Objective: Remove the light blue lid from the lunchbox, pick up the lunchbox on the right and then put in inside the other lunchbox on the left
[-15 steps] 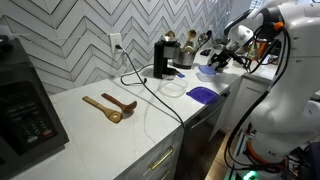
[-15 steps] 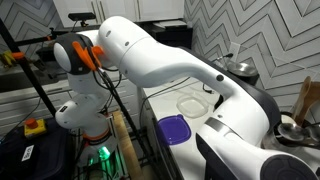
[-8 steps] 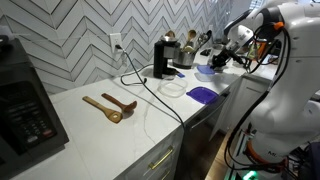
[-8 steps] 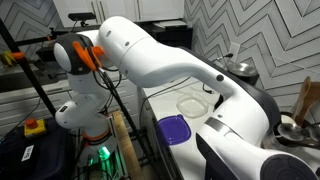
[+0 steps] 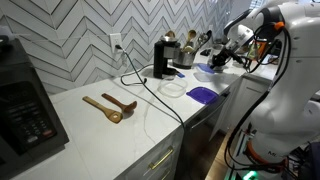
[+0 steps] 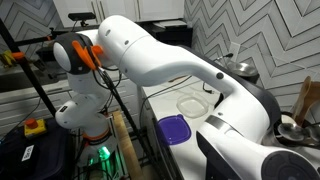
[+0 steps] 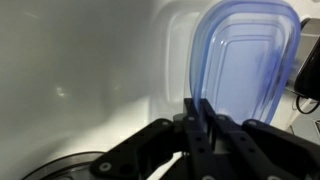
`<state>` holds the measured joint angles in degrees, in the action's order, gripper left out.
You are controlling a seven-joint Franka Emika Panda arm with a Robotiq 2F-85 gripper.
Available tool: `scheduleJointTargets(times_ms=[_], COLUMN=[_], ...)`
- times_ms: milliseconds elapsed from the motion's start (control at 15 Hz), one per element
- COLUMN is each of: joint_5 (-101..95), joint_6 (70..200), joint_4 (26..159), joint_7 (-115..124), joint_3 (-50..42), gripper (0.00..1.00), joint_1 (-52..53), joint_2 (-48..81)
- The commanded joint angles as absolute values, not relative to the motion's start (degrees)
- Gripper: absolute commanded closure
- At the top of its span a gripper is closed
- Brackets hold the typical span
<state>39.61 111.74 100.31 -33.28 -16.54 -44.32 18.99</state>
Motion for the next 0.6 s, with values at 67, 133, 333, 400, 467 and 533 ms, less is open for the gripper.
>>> scheduleJointTargets(times_ms=[67, 133, 333, 400, 467, 533], joint_5=[40.0, 39.8, 39.3, 38.3, 37.0, 35.8], joint_6=[110.4, 110.5, 110.8, 111.6, 112.4, 112.9], joint_4=[101.0, 101.1, 102.1, 103.0, 104.0, 104.7], joint_7=[-34.1, -33.8, -32.5, -31.5, -29.7, -28.1], joint_3=[-16.1, -16.1, -16.4, -16.7, -17.2, -17.6], gripper=[0.98, 0.98, 0.98, 0.98, 0.98, 0.98], joint_1=[-44.4, -44.2, -43.4, -42.8, -42.3, -42.0], joint_2=[16.8, 16.3, 14.3, 13.2, 11.9, 11.0])
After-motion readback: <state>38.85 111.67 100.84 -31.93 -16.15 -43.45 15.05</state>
